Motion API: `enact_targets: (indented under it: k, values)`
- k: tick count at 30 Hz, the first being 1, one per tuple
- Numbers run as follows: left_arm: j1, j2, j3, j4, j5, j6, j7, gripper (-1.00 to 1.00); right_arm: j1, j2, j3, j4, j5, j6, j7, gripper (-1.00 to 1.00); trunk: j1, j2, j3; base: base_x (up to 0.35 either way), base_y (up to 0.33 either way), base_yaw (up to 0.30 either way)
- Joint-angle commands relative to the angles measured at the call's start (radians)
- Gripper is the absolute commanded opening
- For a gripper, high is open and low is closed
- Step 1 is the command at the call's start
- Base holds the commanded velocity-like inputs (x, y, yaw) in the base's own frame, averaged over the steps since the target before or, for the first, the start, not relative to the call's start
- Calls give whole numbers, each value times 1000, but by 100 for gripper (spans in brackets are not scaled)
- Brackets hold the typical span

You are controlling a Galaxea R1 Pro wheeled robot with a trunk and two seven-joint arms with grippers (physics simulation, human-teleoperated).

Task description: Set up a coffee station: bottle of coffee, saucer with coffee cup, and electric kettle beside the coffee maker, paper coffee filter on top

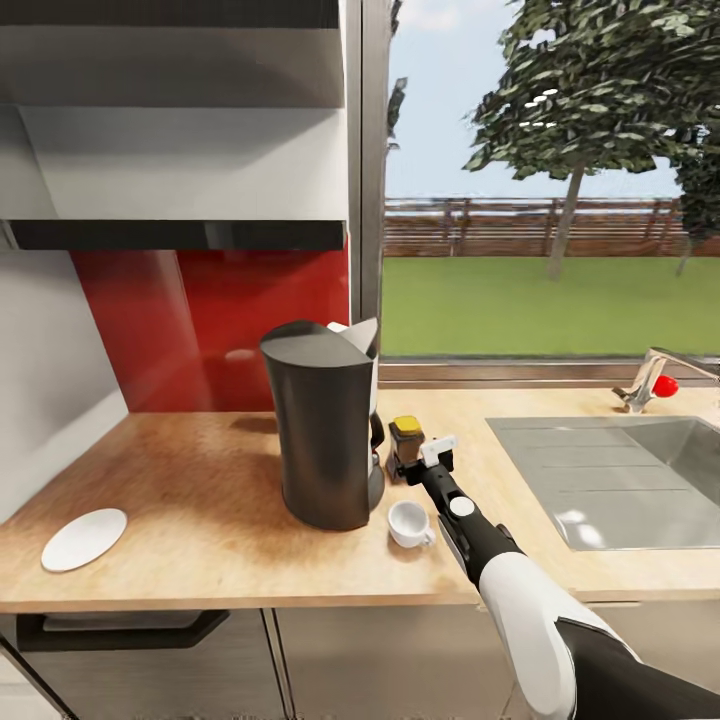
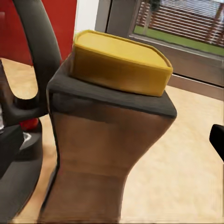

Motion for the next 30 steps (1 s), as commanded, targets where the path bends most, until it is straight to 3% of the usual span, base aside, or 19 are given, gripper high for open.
enact_targets:
  k: [1,13,25,30]
  values:
    - [0,0,7,-1,2,3,2,100,-1,1,-8,0,5,-4,6,100,0,-1,-1,-248,0,0]
    - [0,0,6,-2,2,3,1,100,-1,1,-8,0,6,-4,6,100,0,-1,-1,-313,0,0]
    - [-1,-1,5,-13,3,3,1,100,-1,1,-10,-6,5,-4,-1,100,0,-1,-1,-41,0,0]
    - [-4,-2,5,-15,2,3,1,100,0,1,-12,-72,2,-5,-4,100,0,-1,-1,-275,0,0]
